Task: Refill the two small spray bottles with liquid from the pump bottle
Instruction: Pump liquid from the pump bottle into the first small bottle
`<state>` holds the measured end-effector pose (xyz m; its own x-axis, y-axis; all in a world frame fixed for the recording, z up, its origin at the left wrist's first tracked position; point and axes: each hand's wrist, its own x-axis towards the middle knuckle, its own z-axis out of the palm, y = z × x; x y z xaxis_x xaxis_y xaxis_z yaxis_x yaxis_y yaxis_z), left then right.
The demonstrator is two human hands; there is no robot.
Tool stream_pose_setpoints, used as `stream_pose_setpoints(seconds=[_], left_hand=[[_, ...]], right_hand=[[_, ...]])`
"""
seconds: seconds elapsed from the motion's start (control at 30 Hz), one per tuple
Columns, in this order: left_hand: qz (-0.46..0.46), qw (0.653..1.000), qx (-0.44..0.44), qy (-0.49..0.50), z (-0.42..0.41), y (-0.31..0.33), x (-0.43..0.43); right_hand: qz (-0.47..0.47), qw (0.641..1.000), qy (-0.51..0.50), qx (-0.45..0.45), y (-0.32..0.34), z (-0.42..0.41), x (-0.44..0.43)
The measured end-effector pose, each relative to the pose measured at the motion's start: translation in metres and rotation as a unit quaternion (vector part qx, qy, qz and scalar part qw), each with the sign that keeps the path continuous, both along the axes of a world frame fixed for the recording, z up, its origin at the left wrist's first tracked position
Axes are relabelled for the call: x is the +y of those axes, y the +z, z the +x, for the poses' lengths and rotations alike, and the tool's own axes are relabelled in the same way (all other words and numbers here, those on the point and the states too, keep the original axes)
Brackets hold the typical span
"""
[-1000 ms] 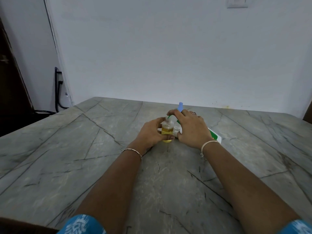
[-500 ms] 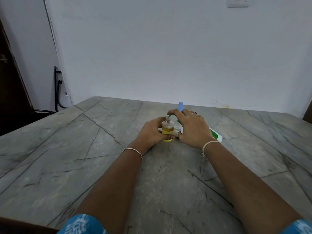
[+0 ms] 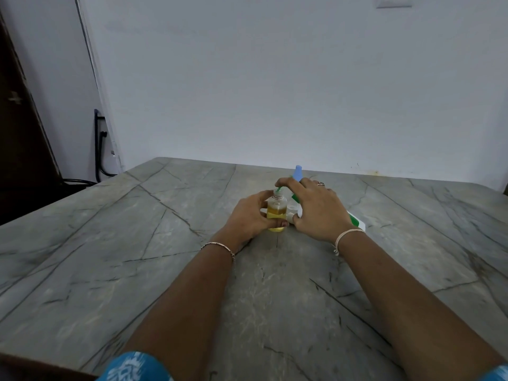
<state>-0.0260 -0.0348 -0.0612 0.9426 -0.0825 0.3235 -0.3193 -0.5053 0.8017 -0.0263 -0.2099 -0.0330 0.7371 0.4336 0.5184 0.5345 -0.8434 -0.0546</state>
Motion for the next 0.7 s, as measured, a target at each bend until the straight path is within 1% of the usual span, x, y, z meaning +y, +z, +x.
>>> stream_pose_setpoints(seconds=[0.2, 0.37, 0.7], left_hand=[[0.014, 1.0, -0.009, 0.004, -0.0023, 0.0014, -0.0007], [0.023, 0.999, -0.025, 0.014, -0.0009, -0.0009, -0.0016], [0.004, 1.0, -0.015, 0.001, 0.0029, -0.0023, -0.0007]], right_hand=[[-0.029, 0.999, -0.011, -0.007, -0.0012, 0.0011, 0.0005], [-0.022, 1.0, -0.009, -0.003, -0.0001, 0.0016, 0.0009], [-0.001, 1.0, -0.008, -0.009, 0.0003, 0.0054, 0.0062]])
